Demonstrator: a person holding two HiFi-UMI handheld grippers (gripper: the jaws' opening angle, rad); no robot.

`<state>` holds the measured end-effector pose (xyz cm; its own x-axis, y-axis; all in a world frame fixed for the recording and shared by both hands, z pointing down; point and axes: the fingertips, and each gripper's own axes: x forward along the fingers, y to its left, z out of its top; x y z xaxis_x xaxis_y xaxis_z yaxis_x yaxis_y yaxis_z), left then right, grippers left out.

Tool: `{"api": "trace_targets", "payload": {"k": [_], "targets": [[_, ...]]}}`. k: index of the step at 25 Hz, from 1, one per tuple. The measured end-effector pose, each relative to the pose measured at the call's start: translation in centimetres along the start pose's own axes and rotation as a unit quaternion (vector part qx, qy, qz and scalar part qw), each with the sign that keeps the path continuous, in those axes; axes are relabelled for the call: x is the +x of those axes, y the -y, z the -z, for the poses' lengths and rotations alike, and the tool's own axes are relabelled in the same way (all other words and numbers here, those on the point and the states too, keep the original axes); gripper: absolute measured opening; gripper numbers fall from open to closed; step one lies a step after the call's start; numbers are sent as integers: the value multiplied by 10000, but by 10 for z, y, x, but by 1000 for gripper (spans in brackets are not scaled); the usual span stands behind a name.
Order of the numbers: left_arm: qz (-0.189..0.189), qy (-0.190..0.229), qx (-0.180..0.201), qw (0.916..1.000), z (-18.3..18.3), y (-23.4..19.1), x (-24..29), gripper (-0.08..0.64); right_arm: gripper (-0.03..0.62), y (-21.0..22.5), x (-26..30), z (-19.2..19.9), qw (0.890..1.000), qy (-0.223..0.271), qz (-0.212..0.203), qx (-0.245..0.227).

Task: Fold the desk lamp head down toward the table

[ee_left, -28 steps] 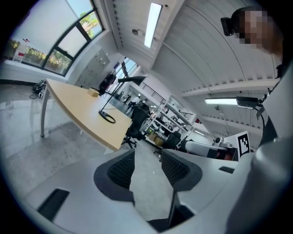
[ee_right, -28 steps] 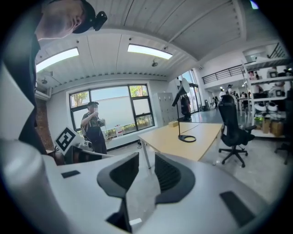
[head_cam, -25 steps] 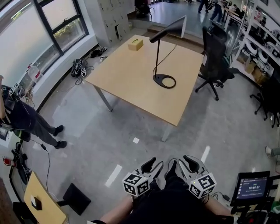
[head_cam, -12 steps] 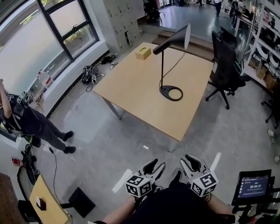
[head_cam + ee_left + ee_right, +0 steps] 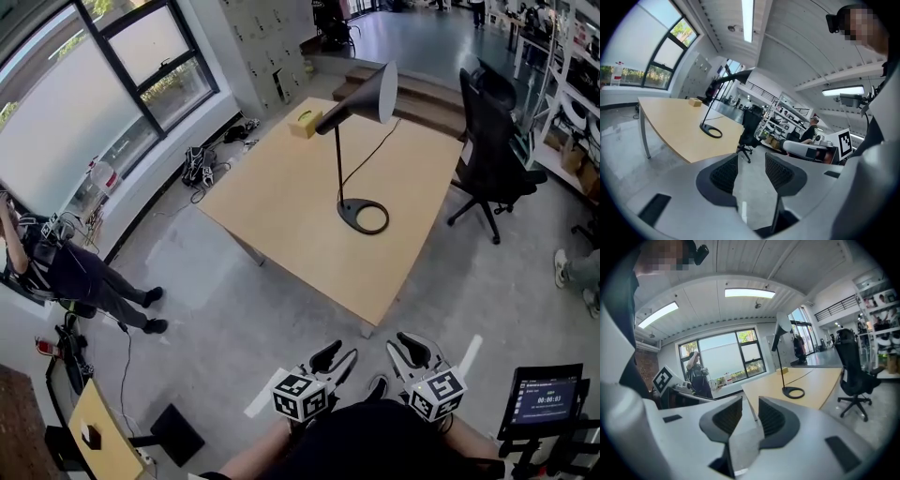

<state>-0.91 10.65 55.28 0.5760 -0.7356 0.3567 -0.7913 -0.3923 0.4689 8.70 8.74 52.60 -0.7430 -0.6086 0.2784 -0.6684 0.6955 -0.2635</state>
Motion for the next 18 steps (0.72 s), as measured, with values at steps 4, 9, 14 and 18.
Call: {"api": "trace_targets", "payload": {"k": [4,9,14,18], "targets": [[-49,-26,34,10000,-8,1,15,190,112,15,4,-4,10000,-6,-47,13],[-62,-41,68,9999,-9,5,35,190,111,40,1,-7,9999,87,39,43],[-20,-50,125,9999,-14,9,52,190,110,56,-4,-7,9998,107,115,76],[-40,-74,130,9999,-16,8,54,190,111,61,-2,-7,9998,86,140,136]]}}
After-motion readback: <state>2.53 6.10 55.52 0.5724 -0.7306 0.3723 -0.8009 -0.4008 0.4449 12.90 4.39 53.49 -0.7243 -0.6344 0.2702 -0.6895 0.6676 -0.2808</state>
